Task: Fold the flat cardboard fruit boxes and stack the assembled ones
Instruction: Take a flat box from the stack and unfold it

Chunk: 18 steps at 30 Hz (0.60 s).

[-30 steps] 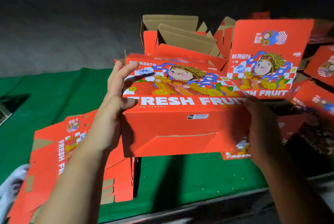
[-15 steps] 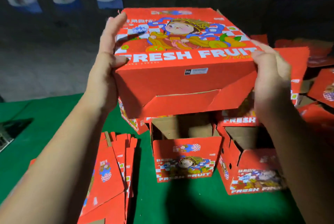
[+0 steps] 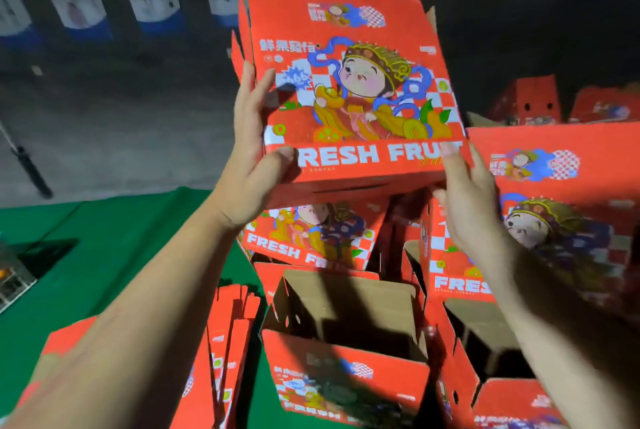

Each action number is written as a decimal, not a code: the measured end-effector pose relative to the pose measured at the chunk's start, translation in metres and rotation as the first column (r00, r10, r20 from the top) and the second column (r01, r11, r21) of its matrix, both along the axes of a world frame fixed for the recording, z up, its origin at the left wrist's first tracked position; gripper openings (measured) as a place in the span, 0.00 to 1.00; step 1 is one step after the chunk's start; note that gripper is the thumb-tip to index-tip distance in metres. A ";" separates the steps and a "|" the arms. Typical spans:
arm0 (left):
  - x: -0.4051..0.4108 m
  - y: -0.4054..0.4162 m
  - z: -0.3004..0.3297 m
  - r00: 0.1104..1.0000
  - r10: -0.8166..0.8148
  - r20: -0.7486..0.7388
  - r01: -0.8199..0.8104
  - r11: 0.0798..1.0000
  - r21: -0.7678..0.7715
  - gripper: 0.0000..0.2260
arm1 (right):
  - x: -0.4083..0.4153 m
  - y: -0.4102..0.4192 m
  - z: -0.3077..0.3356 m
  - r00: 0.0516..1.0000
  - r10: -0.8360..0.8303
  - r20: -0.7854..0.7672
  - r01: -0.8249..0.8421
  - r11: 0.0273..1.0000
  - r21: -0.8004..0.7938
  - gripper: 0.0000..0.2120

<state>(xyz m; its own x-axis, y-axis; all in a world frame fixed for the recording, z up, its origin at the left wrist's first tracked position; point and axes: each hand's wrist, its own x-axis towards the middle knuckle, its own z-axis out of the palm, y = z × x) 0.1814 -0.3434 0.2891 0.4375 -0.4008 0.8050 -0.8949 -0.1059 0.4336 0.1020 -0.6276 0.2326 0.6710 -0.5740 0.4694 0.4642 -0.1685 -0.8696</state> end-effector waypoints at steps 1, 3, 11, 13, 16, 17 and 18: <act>0.010 0.003 -0.010 1.000 0.014 -0.010 -0.014 0.999 0.044 0.35 | 0.008 -0.003 -0.009 1.000 0.016 -0.014 -0.016 1.000 -0.003 0.13; 0.023 0.007 -0.027 0.996 0.012 -0.093 -0.009 0.999 0.031 0.36 | 0.022 -0.010 -0.015 1.000 0.010 -0.016 -0.011 0.999 -0.036 0.15; 0.040 -0.001 -0.074 0.925 0.094 -0.368 -0.109 0.994 -0.019 0.39 | 0.057 -0.002 -0.013 1.000 -0.022 -0.002 0.021 0.975 -0.220 0.25; 0.046 -0.002 -0.066 0.914 0.084 -0.397 -0.104 0.994 -0.029 0.37 | 0.061 0.003 -0.002 0.999 -0.006 -0.033 -0.002 0.971 -0.239 0.29; 0.032 -0.003 -0.054 0.880 0.043 -0.472 -0.107 0.988 -0.110 0.32 | 0.051 0.006 0.018 0.997 -0.003 -0.083 -0.018 0.969 -0.246 0.26; 0.022 -0.002 -0.057 0.874 0.061 -0.482 -0.153 0.976 -0.156 0.32 | 0.042 0.007 0.019 0.994 0.009 -0.107 -0.036 0.967 -0.251 0.27; 0.010 0.000 -0.063 0.876 0.088 -0.475 -0.204 0.959 -0.199 0.32 | 0.030 0.009 0.016 0.989 0.021 -0.149 -0.062 0.959 -0.275 0.28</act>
<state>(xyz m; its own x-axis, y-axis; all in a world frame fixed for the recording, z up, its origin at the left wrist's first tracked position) 0.1916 -0.3436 0.2261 0.8173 -0.1273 0.5620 -0.5722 -0.0629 0.8177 0.1321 -0.6185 0.2482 0.7632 -0.4045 0.5039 0.3503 -0.3962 -0.8487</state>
